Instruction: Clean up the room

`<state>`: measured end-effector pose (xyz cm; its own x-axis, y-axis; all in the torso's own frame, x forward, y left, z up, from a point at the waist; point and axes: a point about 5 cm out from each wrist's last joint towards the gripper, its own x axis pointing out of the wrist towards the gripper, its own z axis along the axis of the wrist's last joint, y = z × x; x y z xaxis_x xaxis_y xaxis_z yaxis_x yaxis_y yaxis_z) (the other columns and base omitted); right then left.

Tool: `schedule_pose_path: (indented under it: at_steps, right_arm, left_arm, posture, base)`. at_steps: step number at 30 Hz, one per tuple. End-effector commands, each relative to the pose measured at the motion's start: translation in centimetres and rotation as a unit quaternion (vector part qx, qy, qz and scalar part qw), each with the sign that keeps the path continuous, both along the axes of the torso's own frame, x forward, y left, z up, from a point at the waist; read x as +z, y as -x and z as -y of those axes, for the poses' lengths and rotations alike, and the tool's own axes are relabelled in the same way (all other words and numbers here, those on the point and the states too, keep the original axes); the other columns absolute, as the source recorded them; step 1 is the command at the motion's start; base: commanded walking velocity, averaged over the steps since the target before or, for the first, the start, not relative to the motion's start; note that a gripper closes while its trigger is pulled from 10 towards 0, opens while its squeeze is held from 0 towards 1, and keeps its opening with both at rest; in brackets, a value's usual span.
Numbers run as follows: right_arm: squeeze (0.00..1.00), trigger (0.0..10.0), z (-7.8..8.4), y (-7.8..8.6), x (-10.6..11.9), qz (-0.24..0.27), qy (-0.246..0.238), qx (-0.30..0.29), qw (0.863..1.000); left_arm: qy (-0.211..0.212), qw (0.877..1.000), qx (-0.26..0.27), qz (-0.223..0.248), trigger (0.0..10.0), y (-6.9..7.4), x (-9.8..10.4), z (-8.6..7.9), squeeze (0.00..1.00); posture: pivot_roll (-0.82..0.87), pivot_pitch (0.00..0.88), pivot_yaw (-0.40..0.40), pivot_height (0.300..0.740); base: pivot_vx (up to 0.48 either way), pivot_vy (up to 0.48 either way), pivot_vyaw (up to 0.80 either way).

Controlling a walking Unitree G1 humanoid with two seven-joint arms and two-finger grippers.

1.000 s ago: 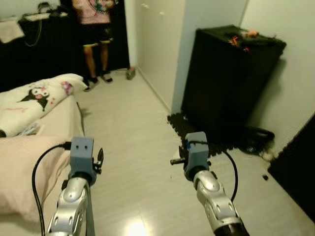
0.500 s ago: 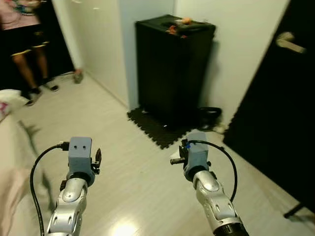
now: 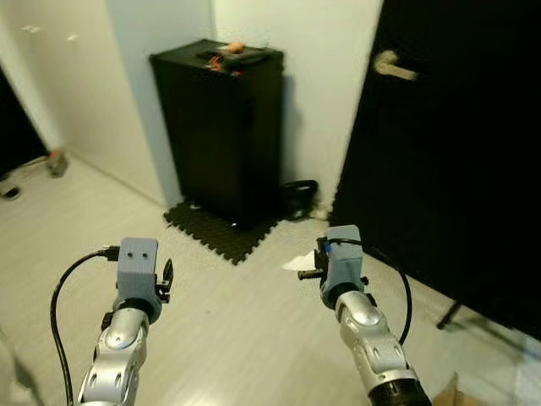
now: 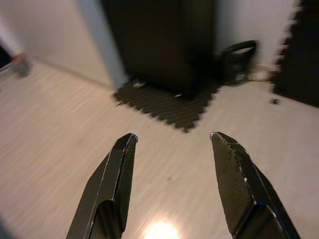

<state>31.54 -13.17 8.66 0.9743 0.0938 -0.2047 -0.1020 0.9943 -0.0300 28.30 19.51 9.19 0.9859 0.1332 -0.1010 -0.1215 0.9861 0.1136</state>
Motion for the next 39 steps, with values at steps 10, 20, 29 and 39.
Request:
schedule_pose_path:
  at_steps: [10, 20, 29, 39]
  right_arm:
    - [0.00, 10.0, 1.6, 0.5, -0.9, -0.029, 0.012, -0.022, 0.999]
    - [0.00, 10.0, 1.5, 0.4, -0.8, -0.031, 0.008, -0.008, 0.999]
    - [0.00, 10.0, 0.7, 1.1, -1.5, -0.050, 0.009, 0.015, 0.999]
    - [0.00, 10.0, 0.5, 1.1, -1.2, -0.048, 0.012, 0.028, 0.998]
  left_arm:
    - [-0.013, 0.999, -0.031, -0.022, 10.0, 0.6, -0.9, 0.4, 0.00]
    - [-0.011, 0.999, -0.035, -0.036, 10.0, 1.0, -1.7, 0.3, 0.00]
    - [-0.008, 0.999, -0.037, -0.030, 10.0, 1.3, -1.8, 1.0, 0.00]
    - [0.003, 0.999, -0.037, -0.017, 10.0, 0.9, -0.9, 1.0, 0.00]
  posture:
    - [-0.05, 0.000, 0.028, 0.740]
    - [-0.06, 0.021, 0.028, 0.740]
    - [-0.06, 0.025, 0.004, 0.740]
    - [-0.05, 0.033, -0.002, 0.740]
  base:
    - [0.000, 0.000, -0.80]
    - [0.000, 0.000, -0.80]
    - [0.000, 0.000, -0.80]
    - [0.000, 0.000, -0.80]
